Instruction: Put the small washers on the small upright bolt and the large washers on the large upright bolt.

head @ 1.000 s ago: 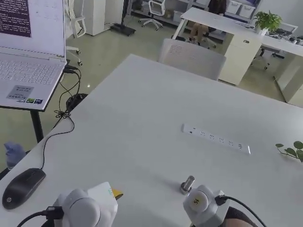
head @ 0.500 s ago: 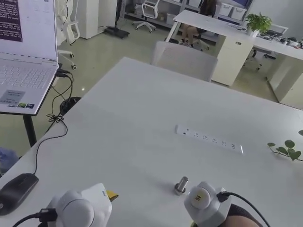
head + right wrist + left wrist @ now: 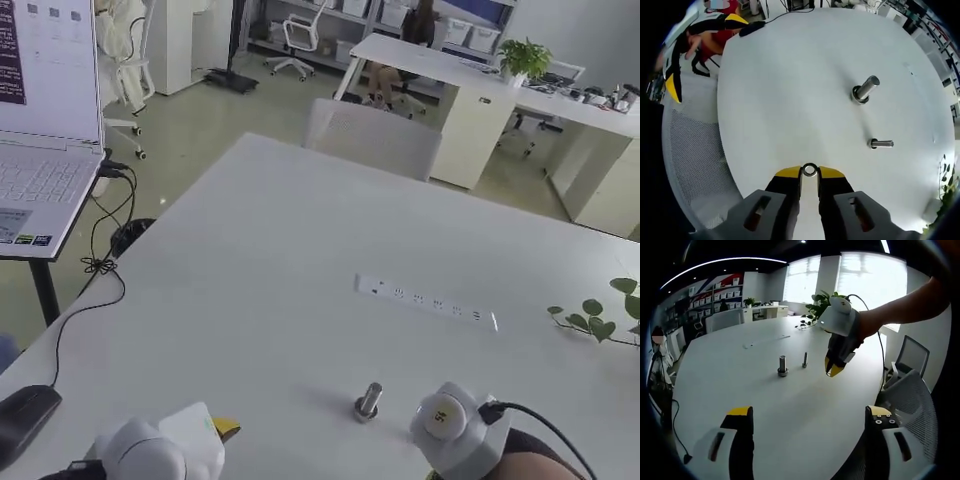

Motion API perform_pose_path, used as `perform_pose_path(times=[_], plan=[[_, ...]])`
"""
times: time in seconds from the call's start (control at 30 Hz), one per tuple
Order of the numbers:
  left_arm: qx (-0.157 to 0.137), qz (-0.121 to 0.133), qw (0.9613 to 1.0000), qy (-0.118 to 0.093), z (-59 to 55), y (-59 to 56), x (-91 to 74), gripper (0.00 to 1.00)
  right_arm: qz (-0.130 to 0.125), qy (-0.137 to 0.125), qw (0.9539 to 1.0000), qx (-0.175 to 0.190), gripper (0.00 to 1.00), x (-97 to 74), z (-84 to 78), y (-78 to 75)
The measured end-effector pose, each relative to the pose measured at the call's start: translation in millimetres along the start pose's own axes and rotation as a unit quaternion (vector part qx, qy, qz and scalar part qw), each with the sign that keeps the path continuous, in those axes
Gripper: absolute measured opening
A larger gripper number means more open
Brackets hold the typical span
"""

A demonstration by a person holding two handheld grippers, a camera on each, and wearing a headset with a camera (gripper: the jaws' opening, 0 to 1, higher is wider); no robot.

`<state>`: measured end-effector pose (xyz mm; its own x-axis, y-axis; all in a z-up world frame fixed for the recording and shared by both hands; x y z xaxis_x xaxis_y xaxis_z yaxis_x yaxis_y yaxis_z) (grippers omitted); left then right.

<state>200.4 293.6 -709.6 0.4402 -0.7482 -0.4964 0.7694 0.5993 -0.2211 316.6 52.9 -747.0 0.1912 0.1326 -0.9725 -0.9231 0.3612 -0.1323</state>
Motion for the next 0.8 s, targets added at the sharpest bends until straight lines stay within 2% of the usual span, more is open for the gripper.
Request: perform_pose_path(times=[0.33,0.8], plan=[[0.002,-0.004,1.0,0.003,2.3,-2.9,4.2,0.92,-0.013,-0.005,0.9998,0.015,0.13,-10.4,-5.1,-25.2],[-0.004,-0.001,1.0,0.005,0.2,-2.1,2.6,0.92,-0.029,-0.014,0.999,0.03,0.13,-15.7,2.4,-62.0]])
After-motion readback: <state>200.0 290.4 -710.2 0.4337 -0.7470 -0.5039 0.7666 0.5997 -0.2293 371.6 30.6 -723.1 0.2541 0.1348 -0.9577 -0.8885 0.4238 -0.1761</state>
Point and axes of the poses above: the centre of the closed fingertips' face, and the gripper's own axes: x roughly forward along the fingers, y roughly to its left, z roughly out of its top, the point moved 9 cm from there along -x, roughly backward along the fingers, and after that the axes turned 9 degrees about -z, right-handed, at the moved point
